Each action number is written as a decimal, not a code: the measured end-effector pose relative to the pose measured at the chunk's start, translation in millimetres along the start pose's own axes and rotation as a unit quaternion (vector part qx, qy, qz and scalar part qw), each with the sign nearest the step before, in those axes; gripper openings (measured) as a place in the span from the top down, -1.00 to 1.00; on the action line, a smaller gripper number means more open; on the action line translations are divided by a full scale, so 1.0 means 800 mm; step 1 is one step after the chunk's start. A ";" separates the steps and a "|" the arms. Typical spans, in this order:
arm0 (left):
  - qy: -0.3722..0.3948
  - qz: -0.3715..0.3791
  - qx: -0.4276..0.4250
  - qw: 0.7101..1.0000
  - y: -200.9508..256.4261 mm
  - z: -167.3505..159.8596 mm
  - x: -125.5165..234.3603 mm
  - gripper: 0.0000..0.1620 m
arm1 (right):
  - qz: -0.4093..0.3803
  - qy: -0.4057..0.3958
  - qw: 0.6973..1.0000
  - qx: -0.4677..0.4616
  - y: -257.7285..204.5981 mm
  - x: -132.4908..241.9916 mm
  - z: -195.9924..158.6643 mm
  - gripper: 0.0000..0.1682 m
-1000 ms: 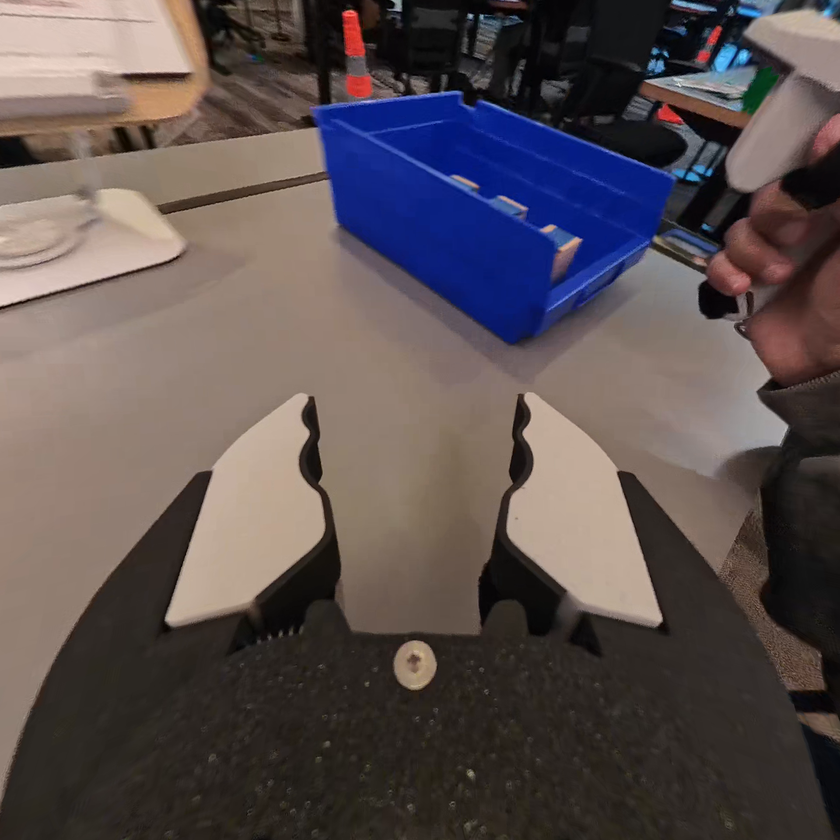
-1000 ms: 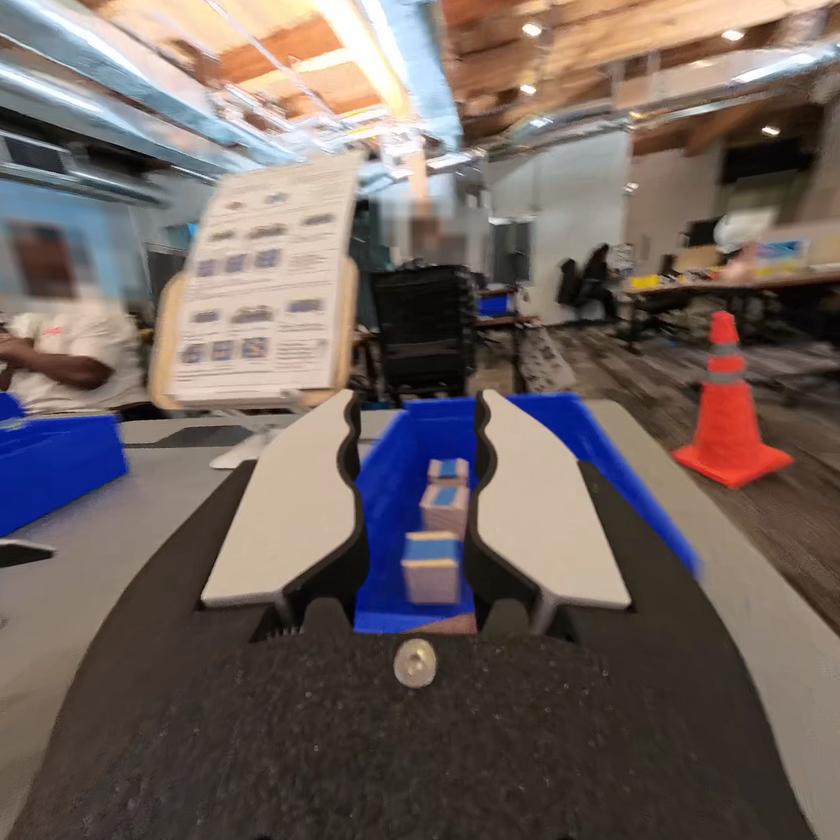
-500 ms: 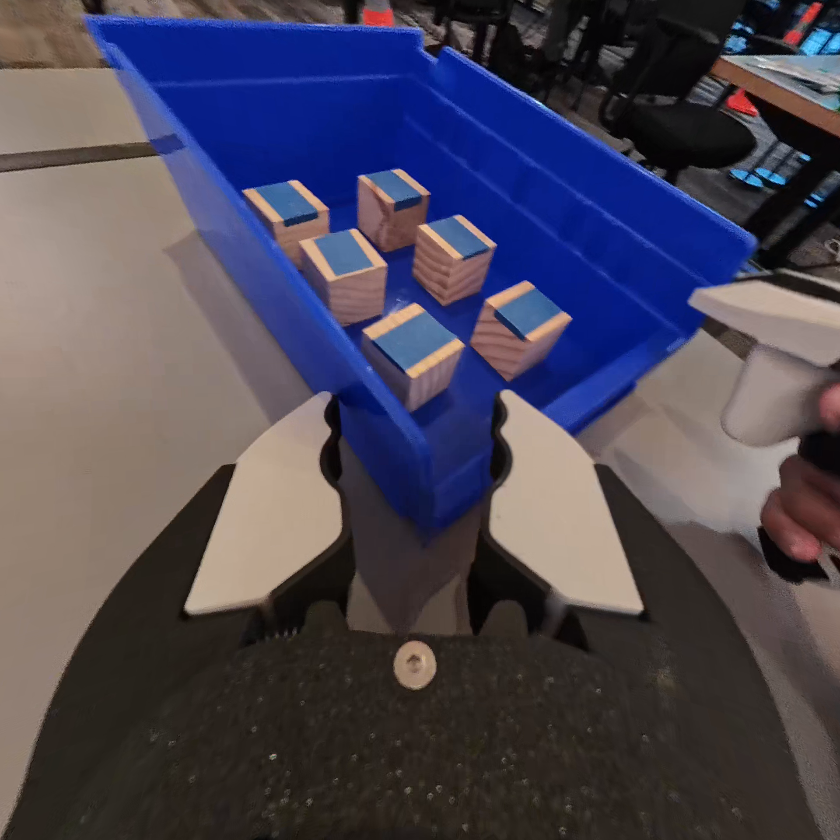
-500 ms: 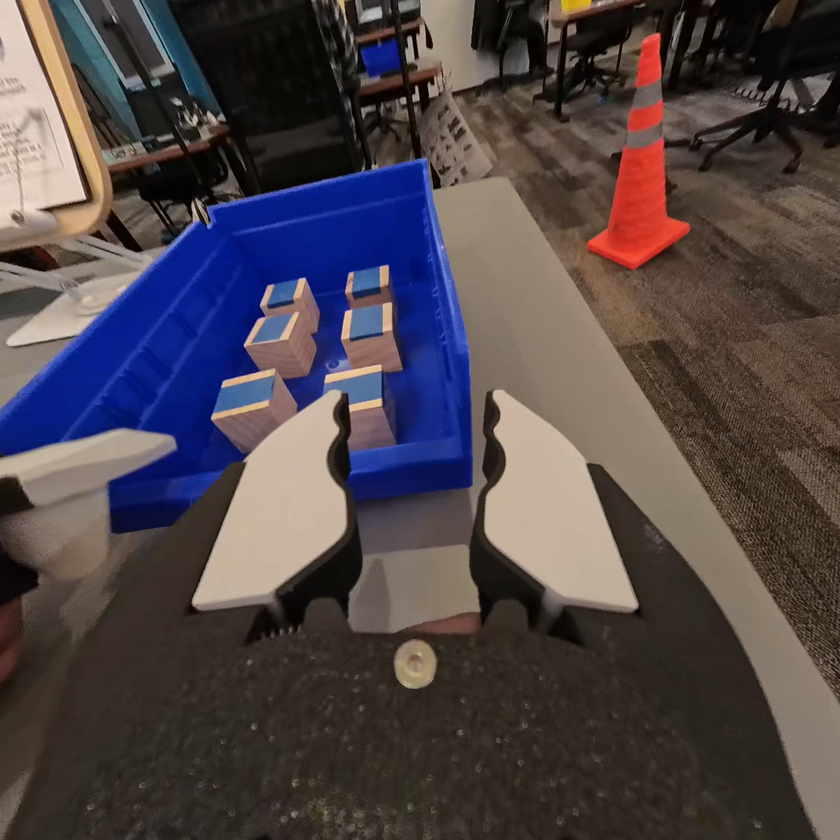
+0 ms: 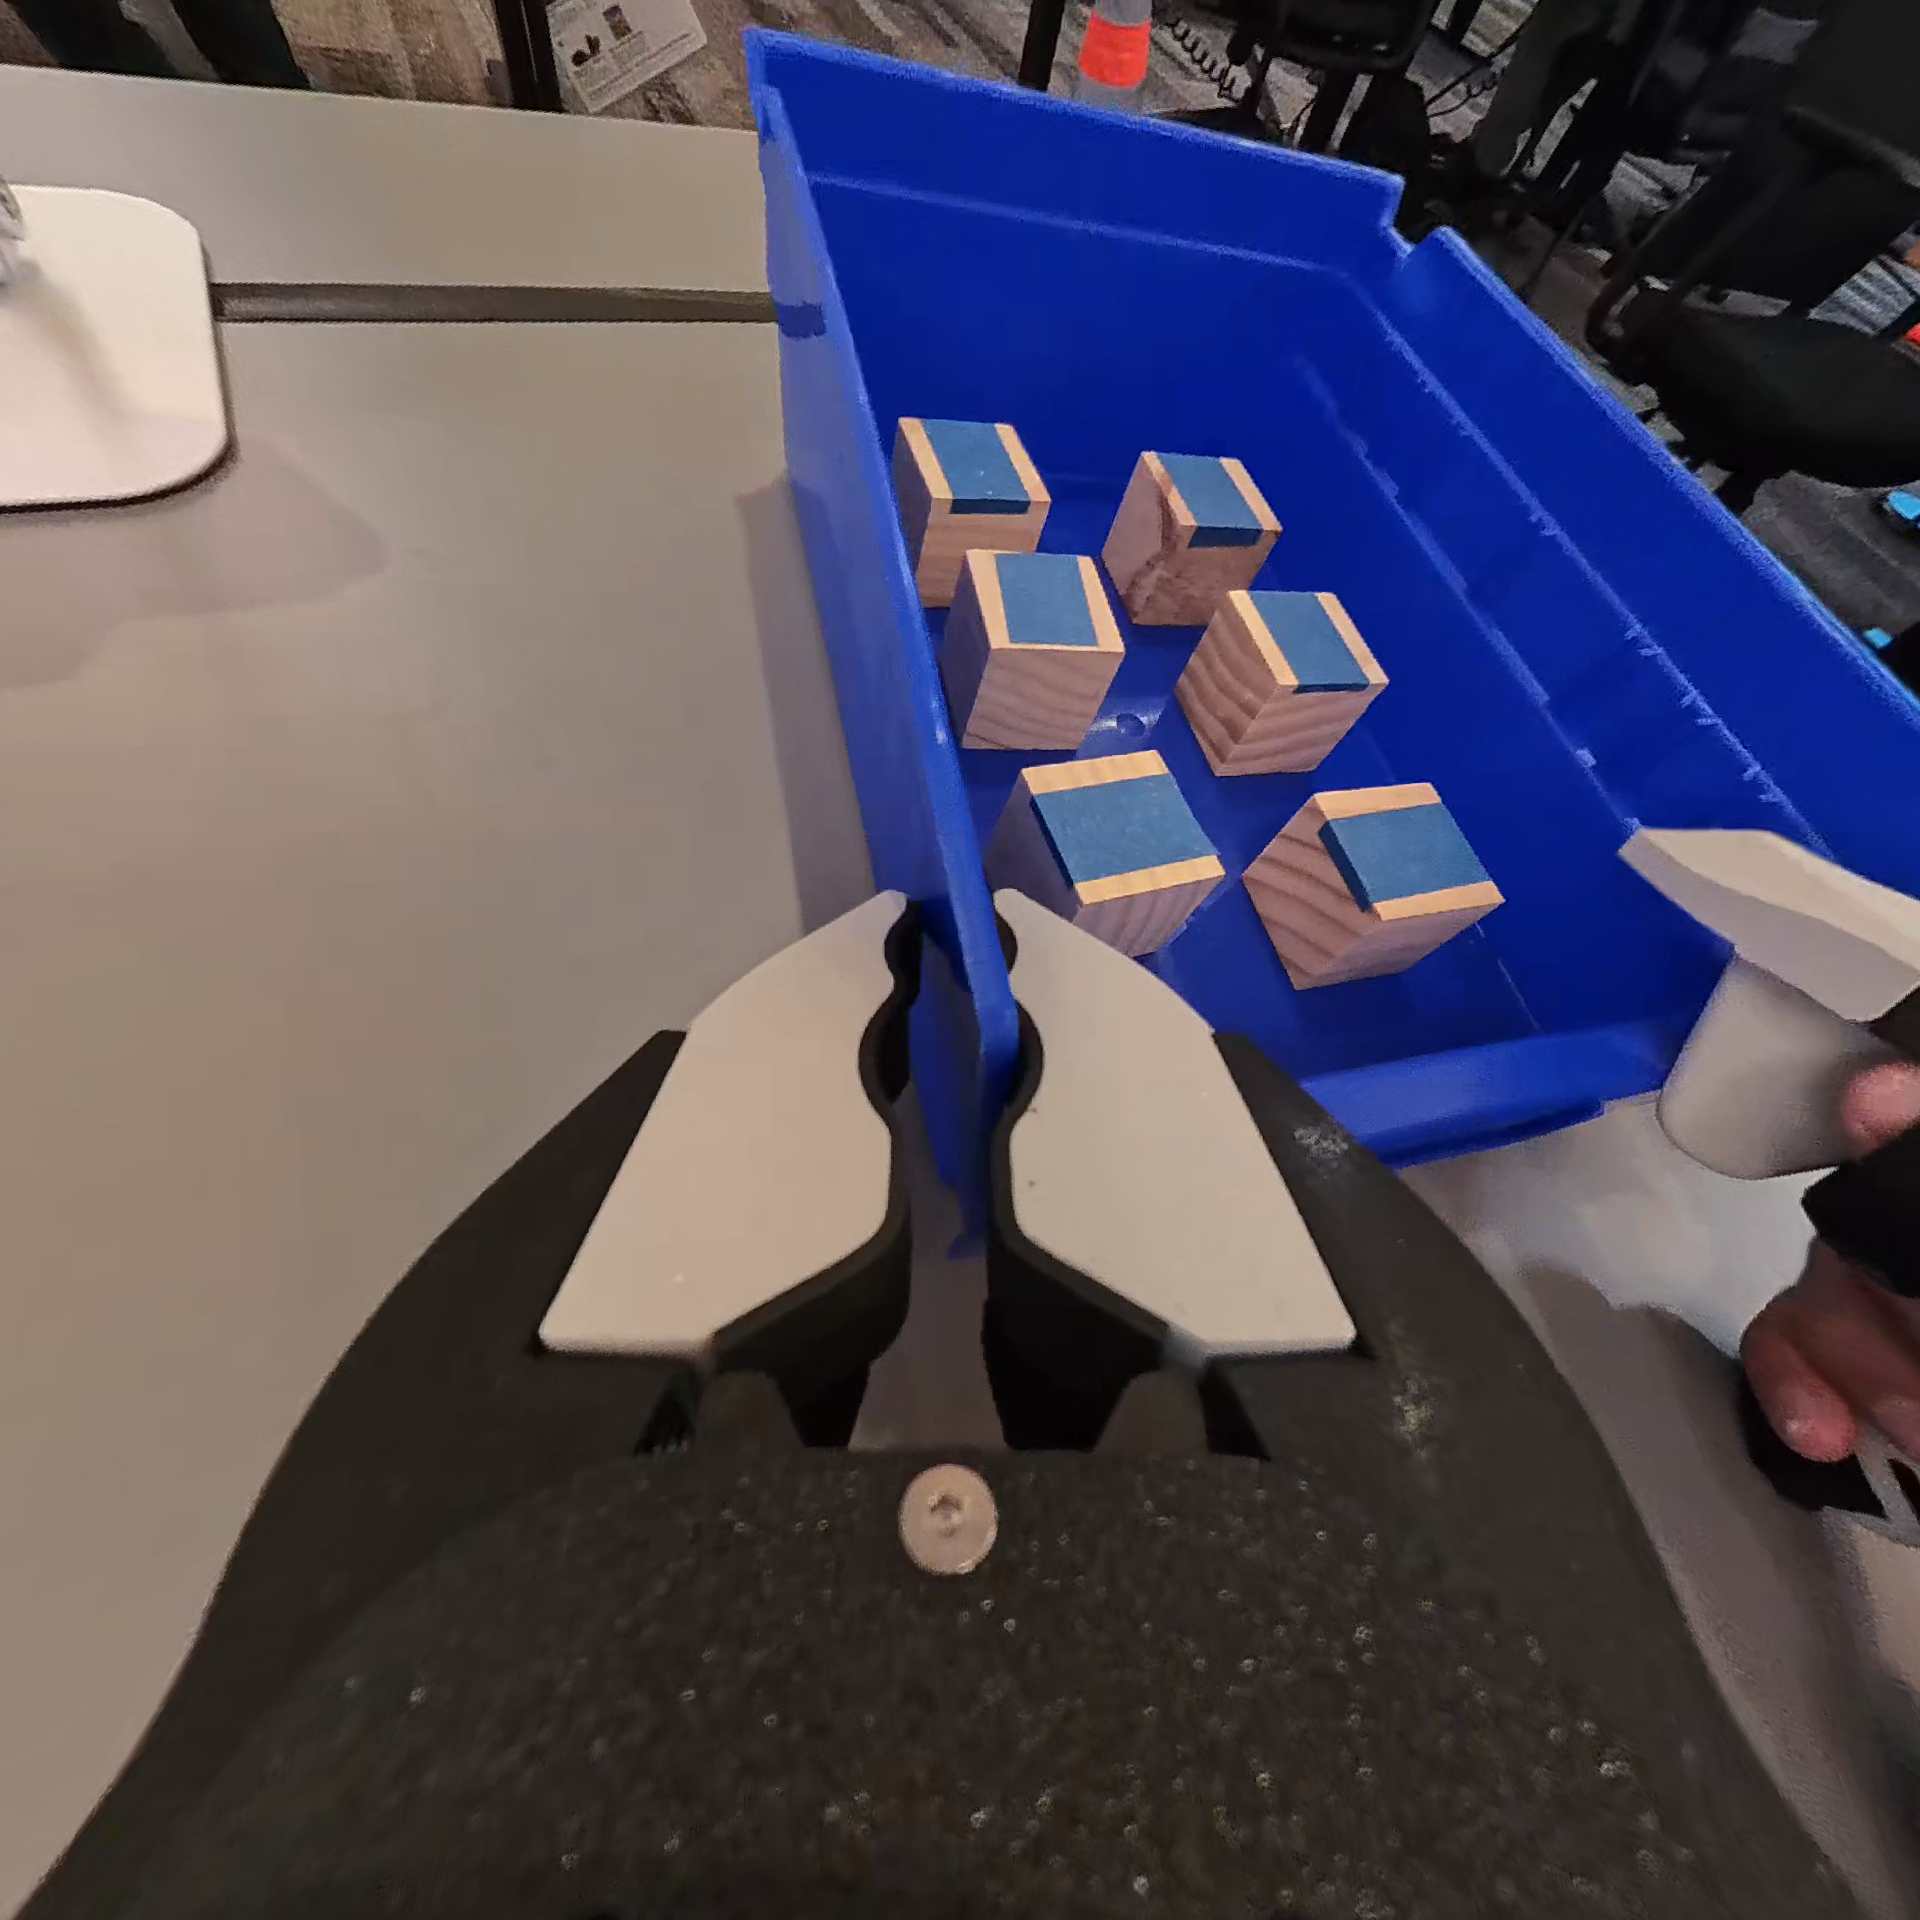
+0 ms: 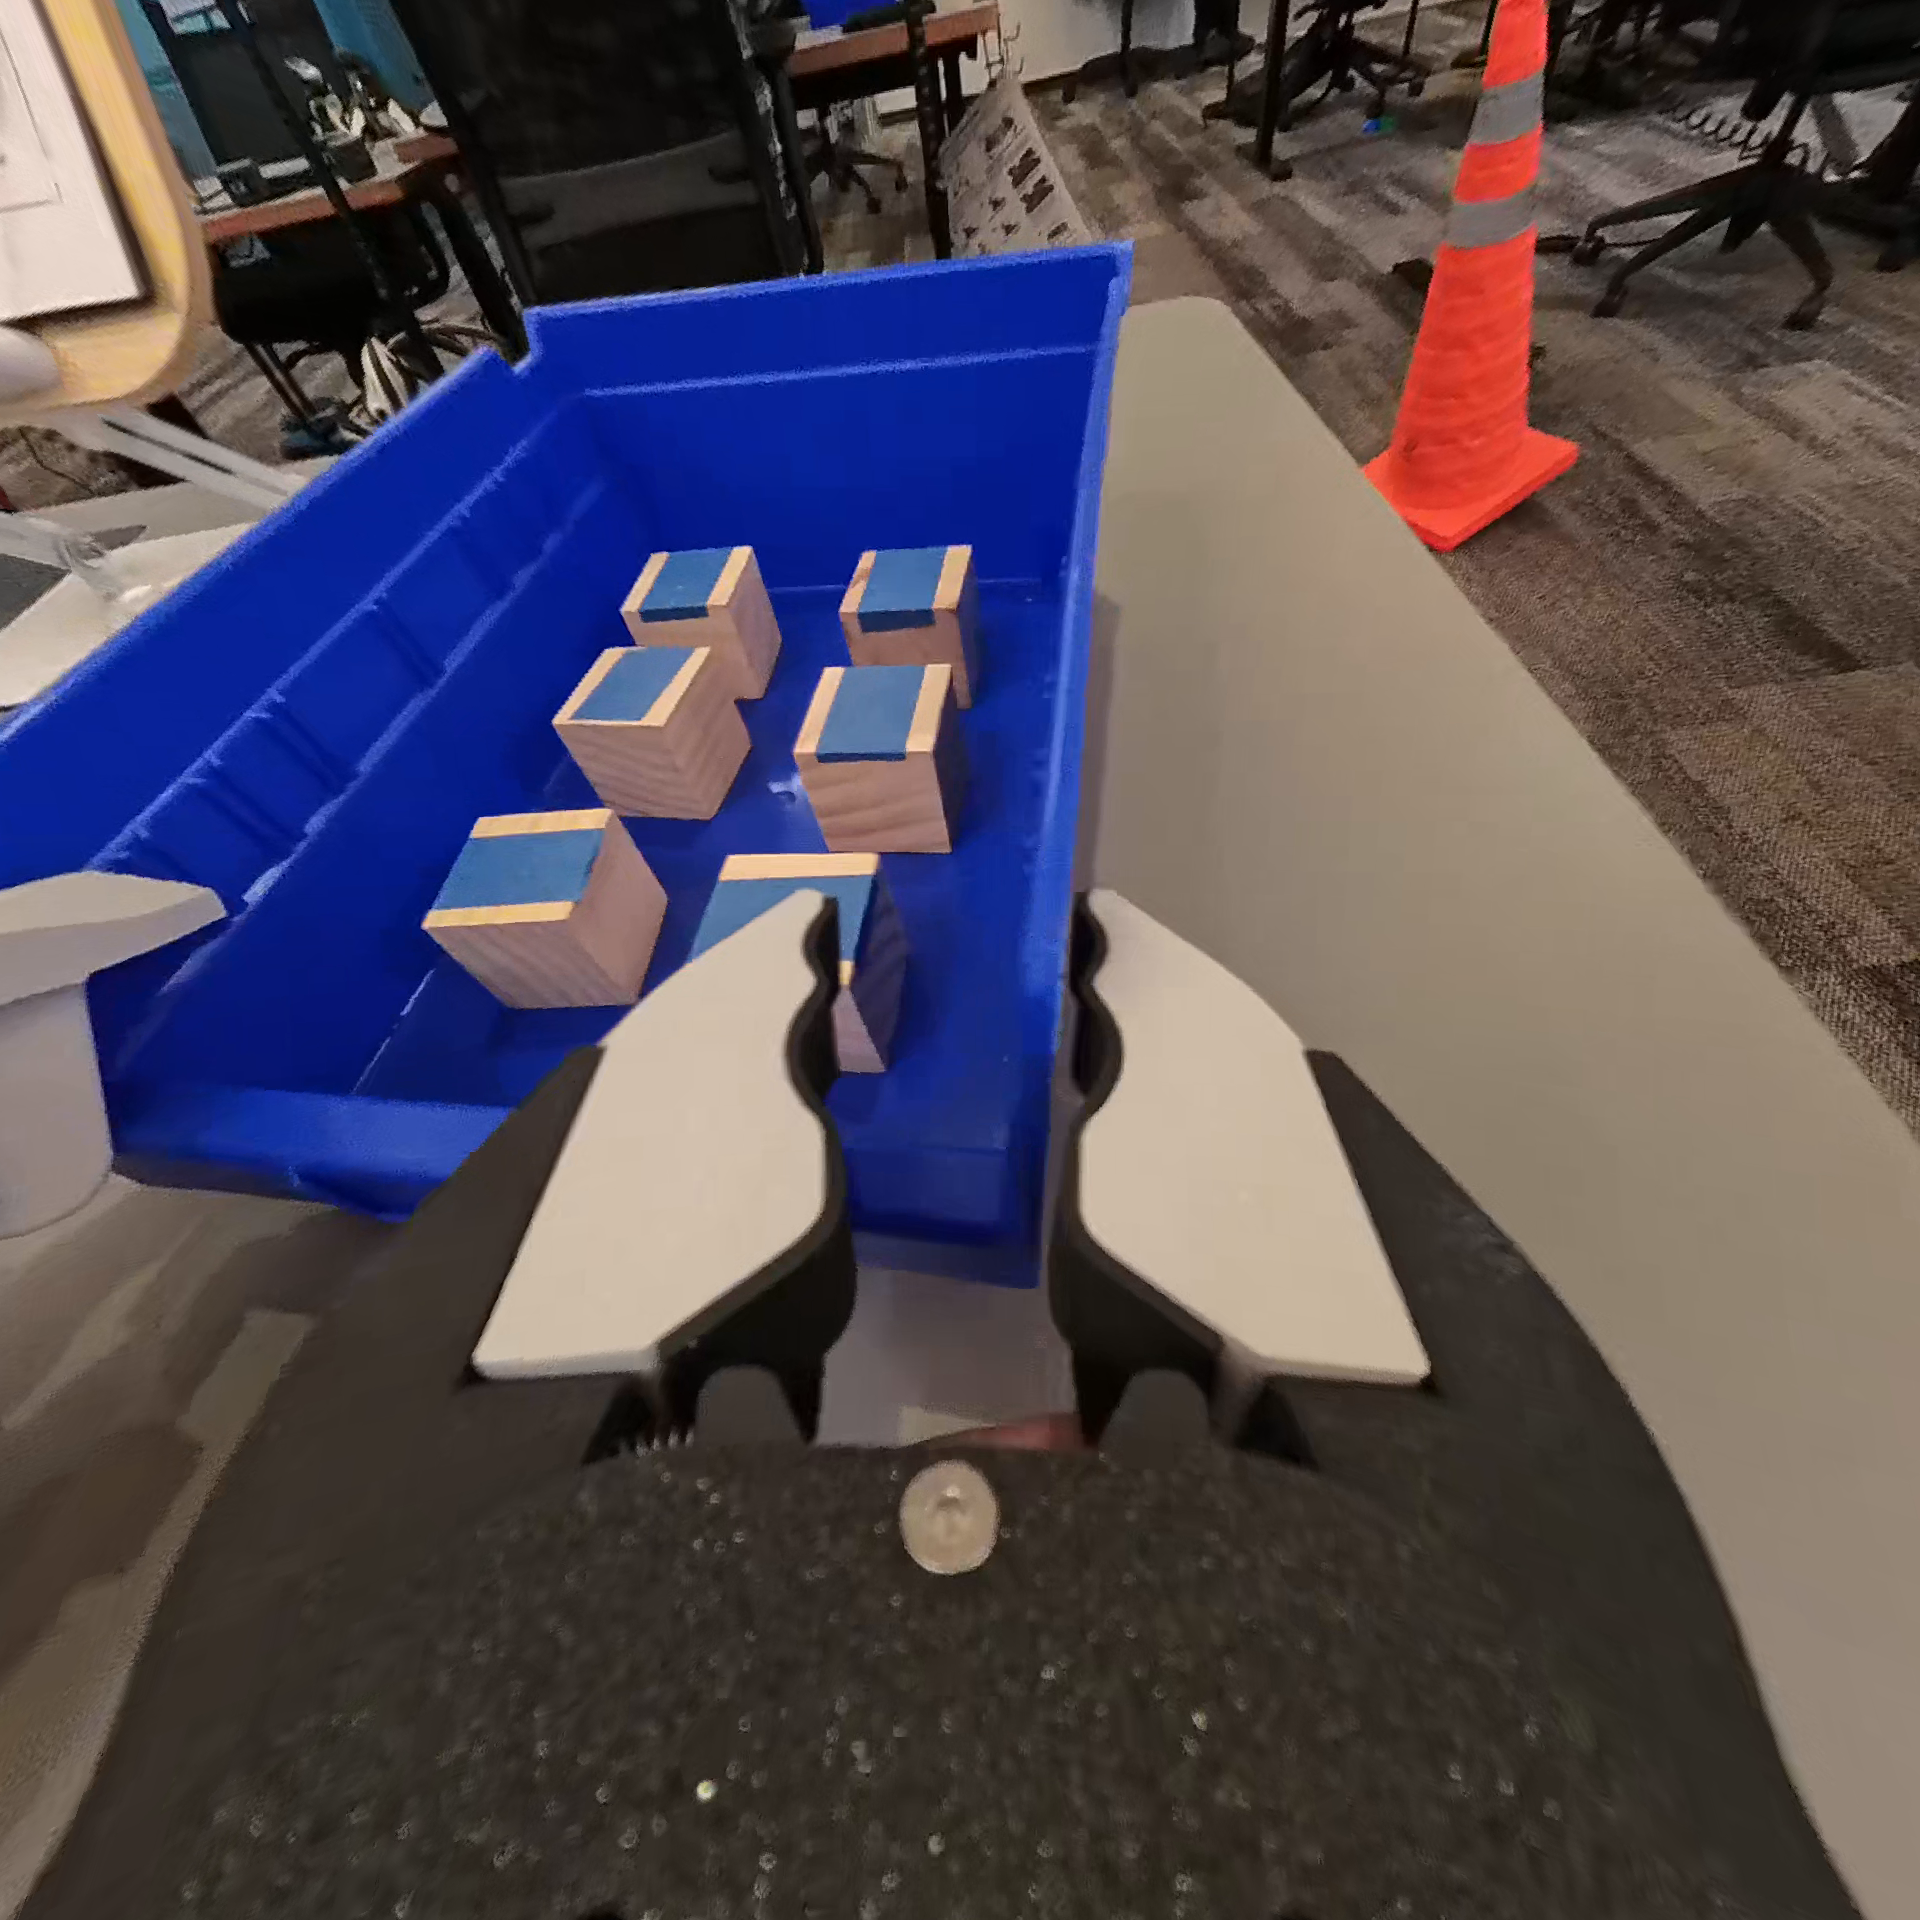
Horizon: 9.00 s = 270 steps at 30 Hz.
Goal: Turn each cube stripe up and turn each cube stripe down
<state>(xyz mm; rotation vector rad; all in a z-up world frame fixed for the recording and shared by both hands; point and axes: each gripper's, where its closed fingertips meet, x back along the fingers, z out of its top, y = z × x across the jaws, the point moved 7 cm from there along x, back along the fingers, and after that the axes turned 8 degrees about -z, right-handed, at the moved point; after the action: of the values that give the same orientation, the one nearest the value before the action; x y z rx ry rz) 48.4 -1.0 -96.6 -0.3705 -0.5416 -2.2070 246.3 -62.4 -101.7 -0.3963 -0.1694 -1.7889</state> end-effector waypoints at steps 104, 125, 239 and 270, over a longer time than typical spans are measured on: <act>0.174 0.326 0.056 0.928 -0.359 -0.167 0.655 0.94 | 0.309 0.151 0.932 0.115 -0.641 0.299 -0.096 0.93; 0.056 0.060 -0.067 0.994 0.030 0.020 0.109 0.93 | -0.040 0.119 0.991 0.039 -0.032 0.122 0.069 0.96; 0.067 0.058 -0.023 0.996 -0.284 -0.077 0.350 0.38 | 0.338 0.067 0.934 0.092 -0.302 0.113 -0.037 0.45; -0.339 0.191 0.190 0.901 -0.519 -0.017 0.322 0.40 | 0.415 0.043 0.900 0.124 -0.355 0.112 -0.041 0.53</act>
<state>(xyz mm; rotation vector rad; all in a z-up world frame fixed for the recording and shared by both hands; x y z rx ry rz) -436.0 63.6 -103.8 -0.9555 -1.1416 -1.5071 -51.4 -82.1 -73.6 -0.1589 -0.1336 -0.9195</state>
